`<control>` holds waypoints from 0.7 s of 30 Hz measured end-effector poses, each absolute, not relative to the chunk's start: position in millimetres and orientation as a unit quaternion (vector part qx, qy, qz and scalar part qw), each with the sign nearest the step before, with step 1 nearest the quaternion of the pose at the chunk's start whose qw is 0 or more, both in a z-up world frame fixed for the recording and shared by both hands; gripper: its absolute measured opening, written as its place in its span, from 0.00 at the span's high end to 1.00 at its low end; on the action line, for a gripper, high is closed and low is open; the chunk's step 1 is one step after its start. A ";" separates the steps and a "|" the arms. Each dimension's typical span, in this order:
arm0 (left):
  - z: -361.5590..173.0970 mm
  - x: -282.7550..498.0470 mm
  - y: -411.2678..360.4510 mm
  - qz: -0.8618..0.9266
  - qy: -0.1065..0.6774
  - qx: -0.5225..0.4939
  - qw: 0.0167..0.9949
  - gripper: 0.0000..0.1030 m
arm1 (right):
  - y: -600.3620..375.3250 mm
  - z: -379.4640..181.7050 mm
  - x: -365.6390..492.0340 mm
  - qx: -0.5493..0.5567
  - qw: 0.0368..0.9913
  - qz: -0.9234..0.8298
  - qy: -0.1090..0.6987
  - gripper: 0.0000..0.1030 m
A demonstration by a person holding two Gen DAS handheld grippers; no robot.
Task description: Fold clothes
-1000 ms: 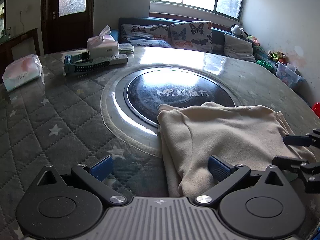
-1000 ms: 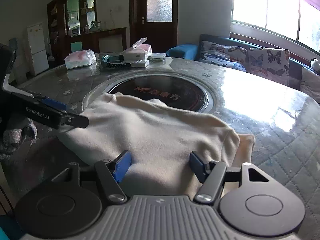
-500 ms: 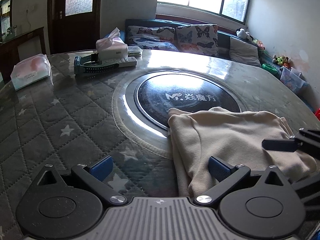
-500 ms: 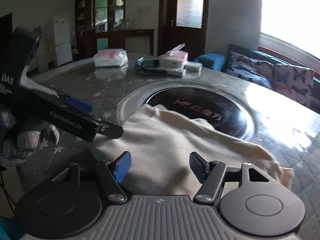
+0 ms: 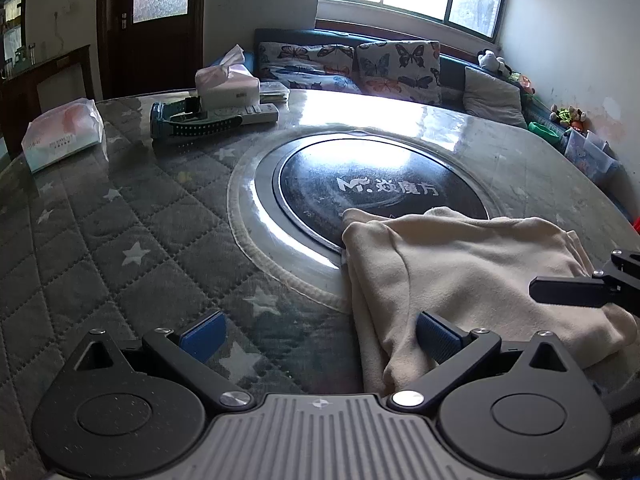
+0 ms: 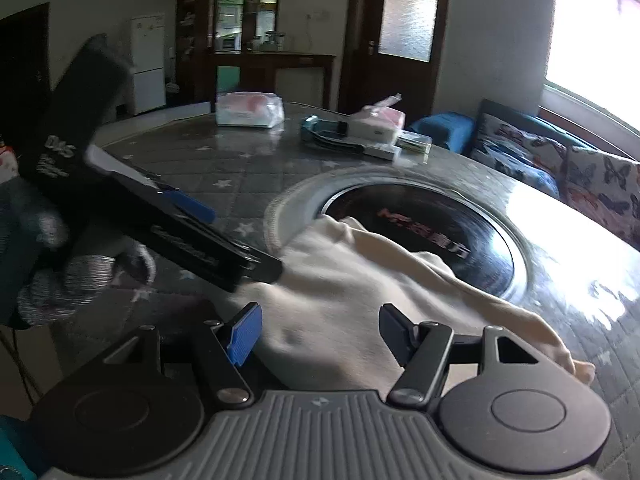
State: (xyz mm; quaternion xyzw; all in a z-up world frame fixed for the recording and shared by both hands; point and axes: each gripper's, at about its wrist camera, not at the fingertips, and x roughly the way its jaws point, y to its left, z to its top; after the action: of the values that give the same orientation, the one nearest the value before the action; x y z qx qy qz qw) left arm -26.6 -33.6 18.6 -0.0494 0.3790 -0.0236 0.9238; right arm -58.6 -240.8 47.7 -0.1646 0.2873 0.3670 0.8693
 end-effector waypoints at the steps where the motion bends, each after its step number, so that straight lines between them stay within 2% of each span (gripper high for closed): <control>1: 18.6 -26.5 -33.2 -0.024 0.380 -0.050 0.924 0.00 | -238.9 48.4 -60.3 -0.167 0.867 0.371 0.286 0.36; 16: 31.1 -24.2 -7.6 0.005 0.372 -0.087 0.924 0.00 | -201.5 52.6 -79.1 -0.229 0.833 0.421 0.275 0.39; 21: 34.9 -22.7 2.8 0.009 0.374 -0.120 0.920 0.00 | -187.5 52.4 -82.9 -0.257 0.824 0.427 0.267 0.43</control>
State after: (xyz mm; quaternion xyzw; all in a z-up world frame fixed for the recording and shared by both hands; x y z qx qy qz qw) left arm -22.7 2.8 34.9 -0.1198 0.3736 0.0086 0.9198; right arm -82.9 -187.5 52.4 -0.2573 0.2673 0.4274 0.8244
